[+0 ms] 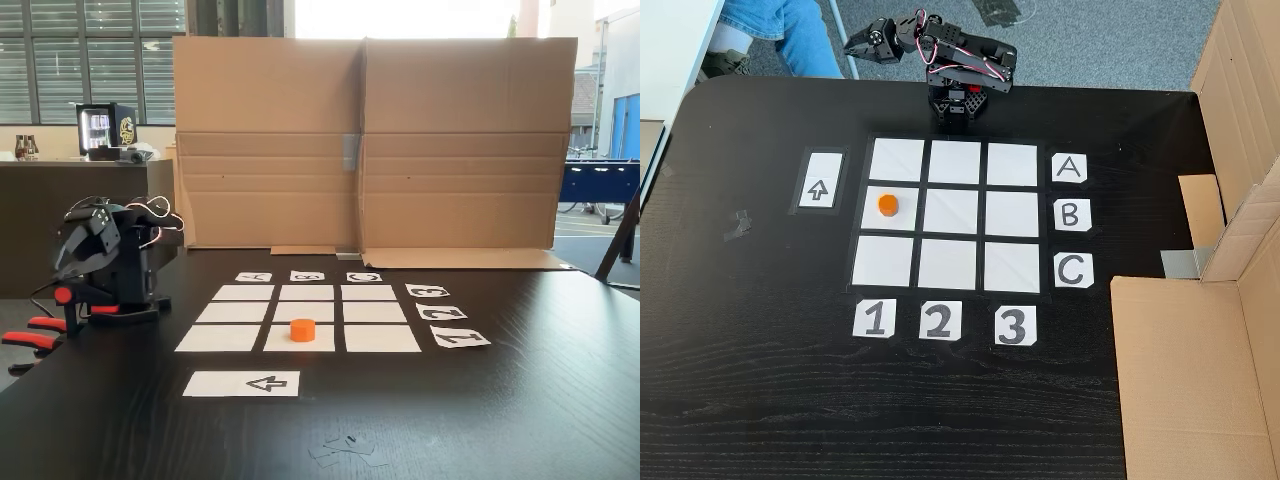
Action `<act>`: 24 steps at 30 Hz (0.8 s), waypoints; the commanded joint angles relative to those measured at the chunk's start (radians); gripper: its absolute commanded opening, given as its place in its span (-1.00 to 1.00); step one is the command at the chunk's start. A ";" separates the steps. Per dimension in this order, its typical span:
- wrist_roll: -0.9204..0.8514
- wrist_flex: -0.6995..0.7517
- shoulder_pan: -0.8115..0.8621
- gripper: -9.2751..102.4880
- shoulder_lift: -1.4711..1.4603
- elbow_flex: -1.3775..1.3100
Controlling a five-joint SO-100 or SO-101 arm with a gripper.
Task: Pick up the round, orange token and place it in the grid on square B1.
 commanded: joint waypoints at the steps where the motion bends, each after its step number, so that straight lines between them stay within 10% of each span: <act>1: -0.023 0.026 0.052 -0.85 0.003 0.000; 24: 0.107 0.037 0.147 -0.85 0.005 -0.002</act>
